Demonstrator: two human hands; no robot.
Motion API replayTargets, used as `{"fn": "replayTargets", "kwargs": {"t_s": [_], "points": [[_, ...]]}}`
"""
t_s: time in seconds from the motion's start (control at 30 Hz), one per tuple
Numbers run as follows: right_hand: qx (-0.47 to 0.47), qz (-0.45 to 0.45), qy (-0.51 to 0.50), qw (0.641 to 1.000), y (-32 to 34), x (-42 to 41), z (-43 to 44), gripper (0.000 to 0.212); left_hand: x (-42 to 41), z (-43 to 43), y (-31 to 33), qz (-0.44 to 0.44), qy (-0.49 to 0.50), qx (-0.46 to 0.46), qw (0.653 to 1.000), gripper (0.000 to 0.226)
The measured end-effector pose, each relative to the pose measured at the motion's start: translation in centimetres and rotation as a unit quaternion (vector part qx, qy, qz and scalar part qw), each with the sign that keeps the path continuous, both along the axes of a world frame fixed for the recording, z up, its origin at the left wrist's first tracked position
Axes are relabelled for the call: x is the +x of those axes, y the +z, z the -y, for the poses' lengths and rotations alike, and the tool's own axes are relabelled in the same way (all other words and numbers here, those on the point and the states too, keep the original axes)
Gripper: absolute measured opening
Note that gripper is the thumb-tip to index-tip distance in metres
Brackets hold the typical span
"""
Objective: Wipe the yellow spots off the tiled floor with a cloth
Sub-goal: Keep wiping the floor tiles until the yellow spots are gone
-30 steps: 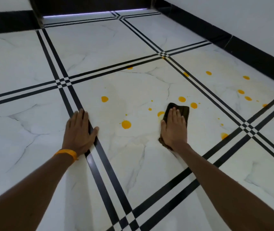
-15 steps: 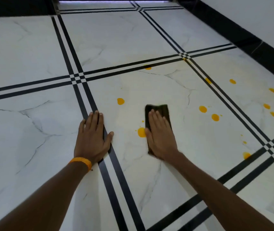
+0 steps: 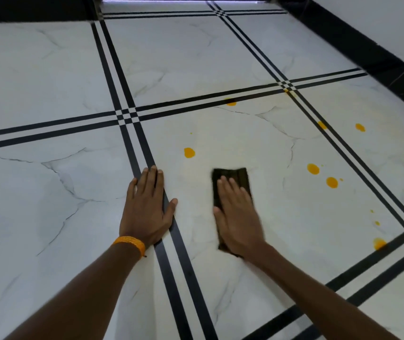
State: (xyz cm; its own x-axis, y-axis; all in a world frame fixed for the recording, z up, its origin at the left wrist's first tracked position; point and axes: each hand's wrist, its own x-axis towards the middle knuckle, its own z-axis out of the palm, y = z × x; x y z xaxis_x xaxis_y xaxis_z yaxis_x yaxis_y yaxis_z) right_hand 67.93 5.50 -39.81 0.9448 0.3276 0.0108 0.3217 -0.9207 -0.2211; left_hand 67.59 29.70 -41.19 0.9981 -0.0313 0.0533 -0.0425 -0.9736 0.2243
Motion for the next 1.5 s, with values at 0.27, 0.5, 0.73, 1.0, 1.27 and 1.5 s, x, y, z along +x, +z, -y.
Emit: {"fn": "replayTargets", "kwargs": {"t_s": [0.27,0.5,0.73,1.0,1.27,1.5], "points": [[-0.017,0.017,-0.187,0.982,0.1,9.4,-3.7,0.066,0.3,-0.5,0.2,-0.008,0.004,0.002,1.0,0.078],[0.0,0.027,0.008,1.0,0.0,-2.2,2.6,0.067,0.3,-0.3,0.7,-0.007,0.007,0.005,1.0,0.078],[-0.006,0.023,-0.13,0.991,-0.3,3.2,-2.0,0.07,0.1,-0.5,0.4,-0.009,0.006,0.009,1.0,0.079],[-0.017,0.026,-0.065,0.997,0.2,-1.0,5.1,0.071,0.6,-2.1,1.6,-0.003,-0.025,-0.021,0.999,0.073],[-0.024,0.023,-0.01,0.999,-0.4,1.0,-2.0,0.068,2.1,-3.5,0.4,-0.007,0.036,0.002,0.999,0.077],[-0.04,0.004,-0.072,0.997,1.0,12.8,-5.0,0.07,2.2,-3.9,0.3,-0.001,0.039,-0.004,0.999,0.074]]}}
